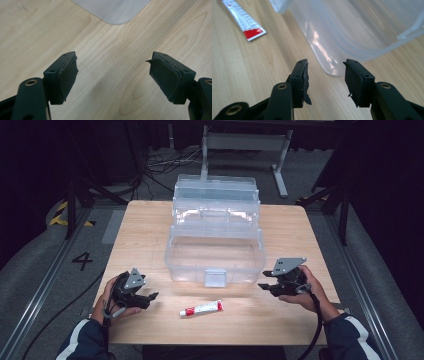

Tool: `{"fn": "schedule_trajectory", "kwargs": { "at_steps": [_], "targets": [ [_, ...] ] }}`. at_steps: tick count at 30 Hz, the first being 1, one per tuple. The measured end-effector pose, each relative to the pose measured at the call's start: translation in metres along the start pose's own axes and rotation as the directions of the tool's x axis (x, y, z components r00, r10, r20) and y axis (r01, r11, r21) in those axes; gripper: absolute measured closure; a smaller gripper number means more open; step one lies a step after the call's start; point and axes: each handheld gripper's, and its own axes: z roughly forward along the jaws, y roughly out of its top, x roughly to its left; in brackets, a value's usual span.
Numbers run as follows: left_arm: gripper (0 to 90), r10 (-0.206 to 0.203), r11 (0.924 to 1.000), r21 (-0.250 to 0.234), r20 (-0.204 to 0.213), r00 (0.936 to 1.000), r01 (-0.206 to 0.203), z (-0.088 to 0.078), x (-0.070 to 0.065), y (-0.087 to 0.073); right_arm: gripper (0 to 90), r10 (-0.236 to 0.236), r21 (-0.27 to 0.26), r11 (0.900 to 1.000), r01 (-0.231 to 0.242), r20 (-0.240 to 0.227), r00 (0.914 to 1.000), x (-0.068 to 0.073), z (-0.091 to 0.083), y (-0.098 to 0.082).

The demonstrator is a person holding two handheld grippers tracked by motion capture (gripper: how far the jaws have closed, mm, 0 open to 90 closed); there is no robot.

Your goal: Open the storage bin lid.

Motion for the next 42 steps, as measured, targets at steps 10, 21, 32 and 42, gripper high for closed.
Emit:
{"fn": "schedule_trajectory", "kwargs": {
  "at_steps": [10,21,32,42],
  "targets": [
    [22.3,-0.054,0.9982,0.03,0.049,0.9973,0.052,0.011,0.001,-0.015,51.6,-0.096,0.036,0.994,0.099,-0.094,0.991,0.027,0.024,0.012],
    [20.6,-0.101,0.9948,-0.009,0.065,0.9928,0.101,0.015,0.008,-0.021,52.8,-0.223,0.039,0.971,0.236,-0.211,0.9516,0.061,0.055,0.044],
    [20.6,-0.101,0.9947,-0.009,0.06,0.993,0.102,0.015,0.007,-0.021,54.0,-0.293,0.043,0.948,0.315,-0.268,0.9176,0.087,0.083,0.072],
    [20.6,-0.101,0.9948,-0.009,0.06,0.9931,0.102,0.015,0.008,-0.021,55.0,-0.336,0.056,0.927,0.372,-0.322,0.8853,0.106,0.108,0.09]
  ]
}}
